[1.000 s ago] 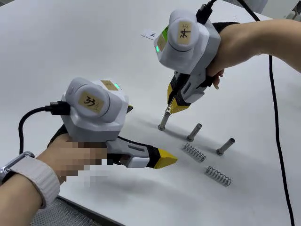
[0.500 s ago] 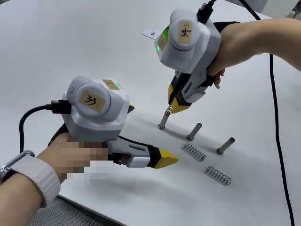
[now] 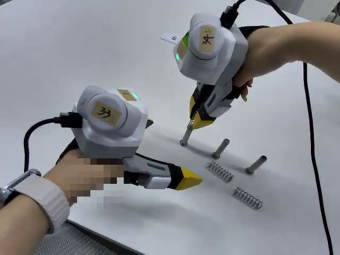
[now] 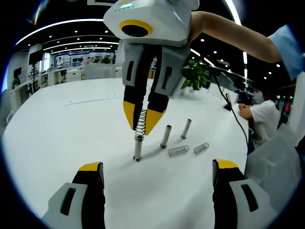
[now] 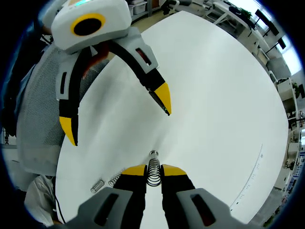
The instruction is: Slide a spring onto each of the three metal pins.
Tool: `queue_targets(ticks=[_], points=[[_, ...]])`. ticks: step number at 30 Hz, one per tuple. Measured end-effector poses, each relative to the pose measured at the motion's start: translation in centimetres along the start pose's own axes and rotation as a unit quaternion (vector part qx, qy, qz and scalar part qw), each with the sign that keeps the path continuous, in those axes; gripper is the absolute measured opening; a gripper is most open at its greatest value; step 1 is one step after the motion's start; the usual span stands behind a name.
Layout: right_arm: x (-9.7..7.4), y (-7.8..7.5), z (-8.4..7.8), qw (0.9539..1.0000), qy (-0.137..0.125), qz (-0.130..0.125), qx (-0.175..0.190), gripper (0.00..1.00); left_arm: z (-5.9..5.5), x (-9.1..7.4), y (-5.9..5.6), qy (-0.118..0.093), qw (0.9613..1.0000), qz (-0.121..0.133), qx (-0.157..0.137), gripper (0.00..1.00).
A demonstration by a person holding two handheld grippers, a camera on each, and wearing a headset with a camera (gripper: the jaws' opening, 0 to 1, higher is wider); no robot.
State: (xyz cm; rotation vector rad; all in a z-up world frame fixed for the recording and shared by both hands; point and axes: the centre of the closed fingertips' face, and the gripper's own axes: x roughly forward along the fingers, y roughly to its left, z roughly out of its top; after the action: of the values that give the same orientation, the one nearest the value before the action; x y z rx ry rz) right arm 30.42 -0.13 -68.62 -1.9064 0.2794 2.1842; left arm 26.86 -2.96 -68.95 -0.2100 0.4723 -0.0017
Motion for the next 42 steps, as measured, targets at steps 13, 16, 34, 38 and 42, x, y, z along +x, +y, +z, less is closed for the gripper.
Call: queue_targets(ticks=[13,16,34,38,42], points=[[1.6,-0.4,-0.3,0.9998,0.021,-0.001,-0.003,0.13,0.0,0.0,0.0,-0.001,1.0,-0.002,-0.001,0.96],[2.1,-0.5,-0.3,0.9997,0.023,0.0,-0.002,0.13,0.0,0.0,0.0,-0.002,1.0,-0.003,-0.002,0.95],[4.5,-1.0,-0.8,0.9986,0.051,-0.005,-0.012,0.13,0.0,0.1,-0.2,0.0,1.0,-0.009,-0.004,0.95],[4.9,-0.8,-0.9,0.9987,0.05,-0.003,-0.012,0.13,0.0,0.1,-0.3,0.002,0.9999,-0.009,-0.004,0.95],[5.1,-0.9,-0.8,0.9987,0.05,-0.004,-0.013,0.13,-0.1,0.1,-0.3,0.003,0.9999,-0.011,-0.004,0.94]])
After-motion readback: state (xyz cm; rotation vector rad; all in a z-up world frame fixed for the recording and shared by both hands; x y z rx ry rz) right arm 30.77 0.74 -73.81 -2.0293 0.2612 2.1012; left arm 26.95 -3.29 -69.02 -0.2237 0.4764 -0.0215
